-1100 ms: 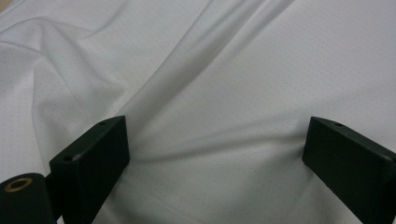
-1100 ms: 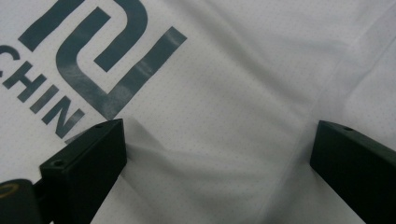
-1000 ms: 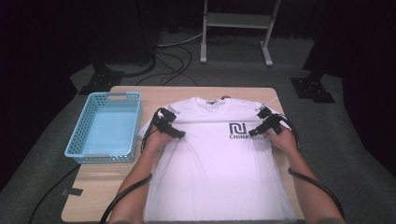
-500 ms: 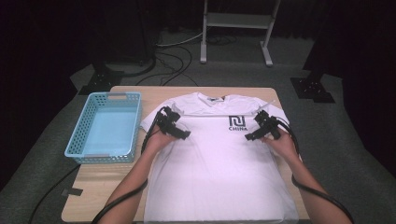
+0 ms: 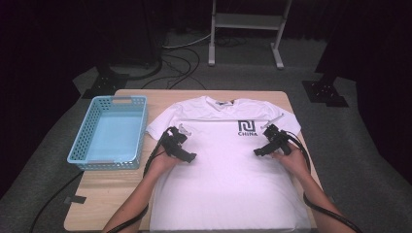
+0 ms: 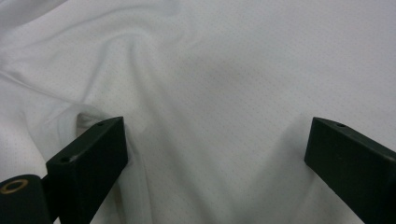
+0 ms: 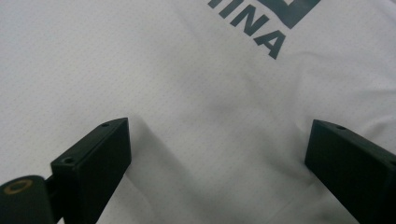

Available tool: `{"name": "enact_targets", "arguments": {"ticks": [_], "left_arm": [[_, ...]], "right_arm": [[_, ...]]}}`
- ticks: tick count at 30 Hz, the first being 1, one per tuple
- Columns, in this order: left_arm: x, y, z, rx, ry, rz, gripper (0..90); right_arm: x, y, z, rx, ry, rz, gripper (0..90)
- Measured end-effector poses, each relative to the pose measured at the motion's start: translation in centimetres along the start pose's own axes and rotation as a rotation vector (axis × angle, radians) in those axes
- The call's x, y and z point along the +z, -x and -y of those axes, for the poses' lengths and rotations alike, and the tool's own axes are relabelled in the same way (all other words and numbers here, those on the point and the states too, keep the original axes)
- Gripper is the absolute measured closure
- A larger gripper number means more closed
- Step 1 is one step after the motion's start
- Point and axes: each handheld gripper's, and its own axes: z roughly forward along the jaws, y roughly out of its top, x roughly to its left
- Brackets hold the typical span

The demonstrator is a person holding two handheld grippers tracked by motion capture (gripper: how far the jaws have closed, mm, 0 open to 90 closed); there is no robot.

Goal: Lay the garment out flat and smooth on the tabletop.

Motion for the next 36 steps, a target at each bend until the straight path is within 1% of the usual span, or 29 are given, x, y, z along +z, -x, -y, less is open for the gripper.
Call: {"name": "enact_targets", "arguments": {"ticks": [1,3,4,5,6,7,8,9,10,11,13,16,17,18,19,20,21,22,23,24,25,26,27,29,30,31,32,34,36], "left_arm": [[0.0,0.1,-0.1,0.015,0.002,-0.006,4.9],[0.2,0.1,-0.4,0.043,0.020,-0.022,4.9],[0.4,0.0,-0.7,0.041,0.035,-0.018,4.9],[0.6,-0.1,-1.0,0.031,0.047,-0.016,4.7],[0.8,-0.3,-1.3,0.006,0.048,-0.011,4.6],[1.2,-0.5,-1.4,-0.017,0.043,0.003,4.6],[1.6,-0.6,-1.4,-0.032,0.032,0.017,4.6],[1.7,-0.4,-1.2,-0.024,0.041,0.006,3.9],[1.6,-0.3,-1.0,-0.030,0.045,0.001,3.4],[1.4,0.0,-0.8,-0.033,0.037,0.000,3.5],[0.7,0.7,0.0,-0.022,0.030,0.005,3.5],[-0.8,2.5,1.6,0.004,0.016,0.029,4.4],[-1.4,3.3,2.2,0.012,-0.001,0.053,4.4],[-2.1,4.2,2.6,0.030,-0.029,0.093,4.4],[-2.8,4.9,2.9,0.042,-0.044,0.133,6.0],[-3.2,5.3,3.0,0.052,-0.040,0.152,9.8],[-3.4,5.4,2.8,0.072,-0.012,0.137,10.0],[-3.3,5.1,2.4,0.095,0.023,0.109,8.5],[-3.1,4.6,1.7,0.102,0.041,0.078,7.4],[-2.6,3.9,1.0,0.089,0.057,0.048,6.6],[-2.1,3.1,0.4,0.069,0.066,0.029,5.5],[-1.4,2.3,-0.2,0.049,0.065,0.021,5.4],[-0.7,1.5,-0.6,0.023,0.054,0.018,5.4],[0.8,0.2,-1.0,-0.015,0.017,0.022,5.4],[1.5,-0.2,-1.1,-0.007,0.020,0.009,5.3],[1.9,-0.7,-1.2,-0.023,0.041,0.006,1.2],[2.2,-1.2,-1.6,-0.034,0.047,0.001,0.8],[3.0,-2.5,-2.6,-0.041,0.046,-0.005,0.8],[4.1,-4.1,-3.8,-0.059,0.056,-0.020,0.9]], "right_arm": [[0.0,-0.1,0.0,-0.021,0.000,0.004,6.4],[0.1,-0.2,-0.2,-0.043,0.006,0.016,6.8],[0.2,-0.1,-0.5,-0.042,0.008,0.028,6.8],[0.2,0.2,-0.9,-0.045,0.013,0.037,6.8],[0.3,0.6,-1.2,-0.035,0.024,0.033,6.7],[0.4,1.0,-1.5,-0.019,0.025,0.027,6.8],[0.7,1.4,-1.7,-0.002,0.012,0.026,6.7],[0.9,1.5,-1.7,0.013,-0.003,0.023,4.3],[1.0,1.6,-1.5,0.011,0.010,0.023,4.2],[0.8,1.4,-1.2,0.013,0.018,0.023,4.2],[0.4,1.0,-0.3,0.005,0.012,0.020,4.3],[-0.6,-0.4,1.7,-0.011,0.016,0.009,4.4],[-1.0,-1.0,2.5,-0.013,0.014,0.007,4.5],[-1.4,-1.7,3.2,-0.016,0.003,0.007,4.7],[-1.9,-2.6,3.9,-0.028,-0.019,0.002,5.2],[-2.3,-3.3,4.4,-0.058,-0.050,-0.010,7.2],[-2.7,-3.8,4.6,-0.097,-0.066,-0.020,11.8],[-3.1,-4.0,4.4,-0.130,-0.043,-0.003,12.3],[-3.3,-3.7,4.0,-0.136,-0.006,0.013,11.0],[-3.3,-2.9,3.2,-0.122,0.016,0.014,10.6],[-3.1,-1.9,2.3,-0.088,0.033,0.010,8.3],[-2.7,-0.8,1.6,-0.061,0.044,0.018,8.1],[-2.2,0.2,0.9,-0.035,0.045,0.020,8.1],[-1.1,2.2,-0.1,-0.001,0.027,0.038,8.1],[-0.6,2.9,-0.3,0.008,0.025,0.030,8.1],[-0.1,3.6,-0.6,0.018,0.006,0.034,8.1],[0.3,4.3,-0.7,0.023,-0.006,0.031,4.8],[0.6,5.7,-1.0,0.028,0.021,0.036,5.6],[0.9,7.4,-1.6,0.053,0.022,0.046,5.7]]}}
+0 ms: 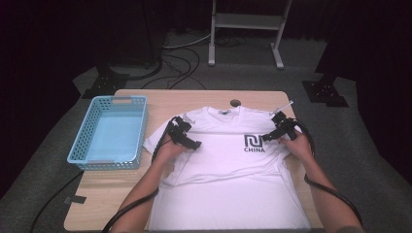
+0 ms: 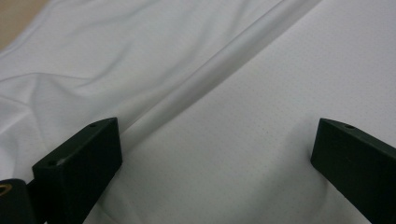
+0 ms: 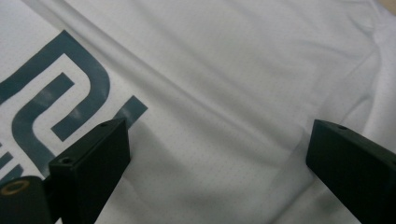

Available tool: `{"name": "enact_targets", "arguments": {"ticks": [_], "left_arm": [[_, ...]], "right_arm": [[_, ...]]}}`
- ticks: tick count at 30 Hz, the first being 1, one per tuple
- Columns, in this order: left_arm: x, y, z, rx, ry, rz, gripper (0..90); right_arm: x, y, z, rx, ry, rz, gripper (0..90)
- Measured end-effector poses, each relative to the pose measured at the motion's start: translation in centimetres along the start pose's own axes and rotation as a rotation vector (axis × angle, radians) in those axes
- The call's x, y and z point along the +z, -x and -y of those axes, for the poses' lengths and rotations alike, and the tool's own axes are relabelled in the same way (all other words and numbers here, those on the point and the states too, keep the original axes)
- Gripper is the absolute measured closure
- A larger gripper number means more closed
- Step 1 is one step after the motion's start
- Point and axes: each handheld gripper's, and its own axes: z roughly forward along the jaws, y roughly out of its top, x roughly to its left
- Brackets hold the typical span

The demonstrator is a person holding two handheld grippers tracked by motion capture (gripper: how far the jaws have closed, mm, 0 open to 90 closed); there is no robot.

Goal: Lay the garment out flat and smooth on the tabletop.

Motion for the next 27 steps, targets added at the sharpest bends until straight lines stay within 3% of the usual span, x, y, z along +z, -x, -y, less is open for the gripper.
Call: {"name": "enact_targets", "arguments": {"ticks": [3,4,5,6,7,8,12,14,15,16,17,19,21,23,27], "left_arm": [[2.5,-2.8,-2.7,-0.038,0.019,-0.034,1.0],[3.1,-3.7,-3.9,-0.073,-0.025,-0.066,1.0],[3.5,-4.1,-4.9,-0.118,-0.061,-0.093,1.1],[3.7,-3.8,-5.5,-0.129,-0.078,-0.103,4.5],[3.8,-3.3,-5.8,-0.117,-0.094,-0.097,5.5],[3.8,-2.9,-5.7,-0.107,-0.094,-0.093,5.6],[2.4,-2.7,-3.8,-0.122,-0.027,-0.083,5.6],[1.5,-2.3,-3.2,-0.136,0.032,-0.063,5.4],[0.8,-1.9,-2.9,-0.137,0.041,-0.043,5.4],[0.1,-1.3,-2.6,-0.118,0.048,-0.026,5.4],[-0.5,-0.7,-2.2,-0.091,0.045,-0.016,5.4],[-1.9,0.8,-1.5,-0.024,0.016,-0.006,5.4],[-3.0,2.0,-0.7,-0.005,0.025,0.013,5.4],[-3.9,2.9,-0.2,0.027,0.027,-0.005,5.4],[-5.0,4.2,0.2,0.054,0.040,-0.012,5.4]], "right_arm": [[1.1,2.7,-1.8,0.051,0.018,0.027,4.6],[1.6,3.7,-2.6,0.074,0.018,0.038,3.5],[1.9,4.4,-3.6,0.131,-0.013,0.064,4.8],[2.1,4.7,-4.4,0.185,-0.053,0.090,5.4],[2.3,4.5,-5.1,0.210,-0.089,0.103,5.3],[2.3,4.2,-5.2,0.203,-0.096,0.102,5.3],[1.8,4.1,-3.7,0.194,-0.047,0.097,4.7],[1.1,3.5,-3.7,0.132,-0.060,0.135,12.2],[0.4,3.1,-3.4,0.125,-0.018,0.120,13.3],[-0.1,2.9,-3.0,0.138,0.010,0.067,9.4],[-0.6,2.4,-2.7,0.140,0.011,0.057,7.2],[-1.6,1.2,-1.5,0.099,0.020,0.032,7.4],[-2.5,-0.2,-0.2,0.061,0.025,0.029,7.3],[-3.2,-1.4,1.1,0.076,0.055,-0.027,7.3],[-3.4,-3.7,2.7,0.047,0.025,-0.043,4.3]]}}
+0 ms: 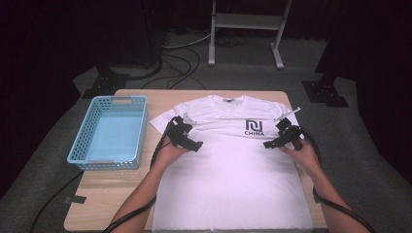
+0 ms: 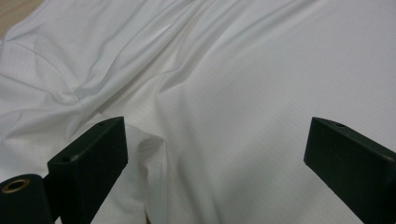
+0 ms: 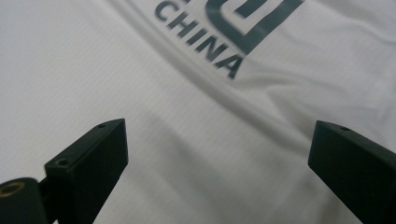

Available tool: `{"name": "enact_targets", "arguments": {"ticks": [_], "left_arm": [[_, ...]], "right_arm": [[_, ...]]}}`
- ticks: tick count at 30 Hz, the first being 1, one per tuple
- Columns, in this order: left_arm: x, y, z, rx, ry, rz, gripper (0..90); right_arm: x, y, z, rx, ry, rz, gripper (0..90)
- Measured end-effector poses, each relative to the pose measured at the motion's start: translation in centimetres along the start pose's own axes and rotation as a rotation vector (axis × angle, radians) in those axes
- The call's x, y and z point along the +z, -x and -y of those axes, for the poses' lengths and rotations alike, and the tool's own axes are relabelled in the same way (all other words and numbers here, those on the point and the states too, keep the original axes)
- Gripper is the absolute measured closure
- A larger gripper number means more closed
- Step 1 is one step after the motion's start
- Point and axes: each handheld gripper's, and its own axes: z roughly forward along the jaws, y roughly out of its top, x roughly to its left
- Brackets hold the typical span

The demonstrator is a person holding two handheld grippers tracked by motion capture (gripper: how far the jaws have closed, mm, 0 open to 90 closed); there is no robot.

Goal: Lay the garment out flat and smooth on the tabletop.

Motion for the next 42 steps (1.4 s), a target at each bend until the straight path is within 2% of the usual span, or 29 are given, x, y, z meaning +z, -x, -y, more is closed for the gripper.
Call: {"name": "enact_targets", "arguments": {"ticks": [2,5,7,9,12,14,17,23,28,31,33,35,37,39,42], "left_arm": [[0.1,0.5,0.1,0.000,-0.019,0.024,5.4],[0.9,0.8,0.4,-0.009,-0.051,0.043,5.3],[1.5,0.7,0.5,-0.020,-0.063,0.030,3.8],[2.1,0.5,0.5,-0.037,-0.074,0.028,3.1],[3.2,0.0,0.7,-0.048,-0.113,0.029,3.1],[3.6,-0.4,0.8,-0.042,-0.098,0.006,1.7],[4.2,-1.5,0.3,-0.056,-0.090,-0.003,1.6],[6.1,-4.3,-1.5,-0.079,-0.085,-0.025,1.6],[7.8,-6.3,-3.1,-0.095,-0.080,-0.039,1.6],[8.3,-6.9,-3.6,-0.100,-0.072,-0.042,1.6],[8.1,-7.0,-3.6,-0.110,-0.065,-0.027,1.7],[7.3,-6.9,-3.4,-0.130,-0.031,-0.022,1.8],[6.2,-6.2,-3.0,-0.122,-0.008,-0.018,1.8],[5.0,-4.9,-2.4,-0.086,0.000,0.003,1.8],[2.7,-2.3,-1.0,0.001,-0.012,0.007,1.8]], "right_arm": [[0.4,-0.7,0.2,-0.017,-0.016,-0.002,4.3],[1.0,-1.1,0.0,-0.006,-0.031,0.000,4.3],[1.3,-1.1,-0.4,-0.004,-0.027,0.005,4.3],[1.5,-0.9,-0.9,0.018,-0.020,0.006,4.2],[2.1,-0.6,-1.5,0.034,-0.023,0.015,3.8],[2.8,-0.3,-1.8,0.037,-0.032,0.023,2.2],[3.5,-0.2,-2.6,0.001,-0.047,0.061,2.2],[4.6,2.0,-4.7,-0.003,-0.054,0.062,1.4],[5.7,4.1,-6.7,0.023,-0.040,0.077,0.0],[6.2,5.0,-7.7,0.037,-0.040,0.084,0.0],[6.1,5.2,-8.0,0.041,-0.058,0.085,4.0],[5.4,5.0,-7.8,0.039,-0.033,0.078,5.7],[4.4,4.3,-7.0,0.004,-0.003,0.056,4.3],[3.3,3.3,-5.7,-0.021,0.010,0.055,4.3],[1.6,1.2,-2.9,-0.062,0.035,0.031,4.4]]}}
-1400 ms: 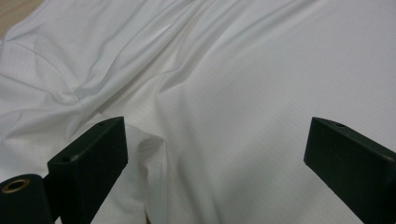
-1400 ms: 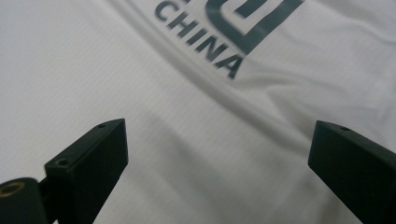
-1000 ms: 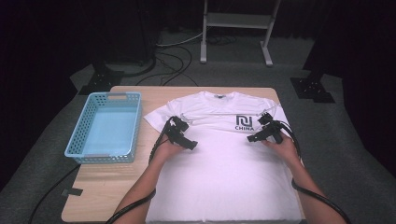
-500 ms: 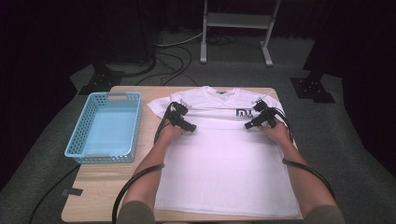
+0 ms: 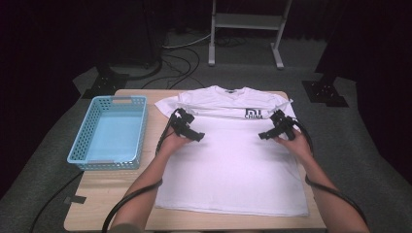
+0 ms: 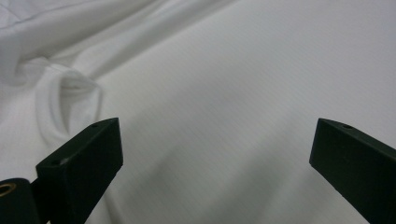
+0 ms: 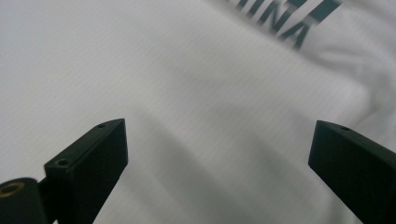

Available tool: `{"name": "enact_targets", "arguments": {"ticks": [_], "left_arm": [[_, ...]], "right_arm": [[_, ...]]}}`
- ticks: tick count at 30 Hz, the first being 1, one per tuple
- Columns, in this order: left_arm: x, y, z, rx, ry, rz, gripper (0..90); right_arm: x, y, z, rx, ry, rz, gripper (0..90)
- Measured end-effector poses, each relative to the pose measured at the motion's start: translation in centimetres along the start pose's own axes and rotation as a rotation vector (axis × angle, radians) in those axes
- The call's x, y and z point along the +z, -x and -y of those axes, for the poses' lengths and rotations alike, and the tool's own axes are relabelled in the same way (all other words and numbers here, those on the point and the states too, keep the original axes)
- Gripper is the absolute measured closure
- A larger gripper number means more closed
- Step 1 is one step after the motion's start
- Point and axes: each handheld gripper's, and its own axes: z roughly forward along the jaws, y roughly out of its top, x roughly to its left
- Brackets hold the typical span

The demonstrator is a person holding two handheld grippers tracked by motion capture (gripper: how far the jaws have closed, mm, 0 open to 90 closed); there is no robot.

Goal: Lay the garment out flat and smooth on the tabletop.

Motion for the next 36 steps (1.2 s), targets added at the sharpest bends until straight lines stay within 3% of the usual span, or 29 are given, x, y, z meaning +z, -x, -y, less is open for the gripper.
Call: {"name": "enact_targets", "arguments": {"ticks": [6,9,11,19,28,36], "left_arm": [[-2.9,4.4,4.4,0.048,-0.056,0.036,1.8],[-3.6,5.8,6.5,0.044,-0.069,0.048,1.8],[-4.2,6.4,7.6,0.017,-0.043,0.056,1.6],[-6.5,8.2,9.8,0.016,-0.063,0.063,1.7],[-7.8,10.1,10.8,0.046,-0.094,0.090,1.7],[-8.8,11.4,12.0,0.046,-0.067,0.115,1.7]], "right_arm": [[-2.3,-4.4,5.6,-0.022,0.002,-0.032,5.2],[-2.6,-6.2,7.4,-0.042,-0.017,-0.026,5.3],[-2.7,-7.1,8.2,-0.050,-0.017,-0.024,5.3],[-4.0,-8.9,10.5,-0.051,0.001,-0.033,4.6],[-5.1,-10.4,12.8,-0.047,0.032,-0.034,3.9],[-5.9,-11.2,14.3,-0.054,0.050,-0.037,3.6]]}}
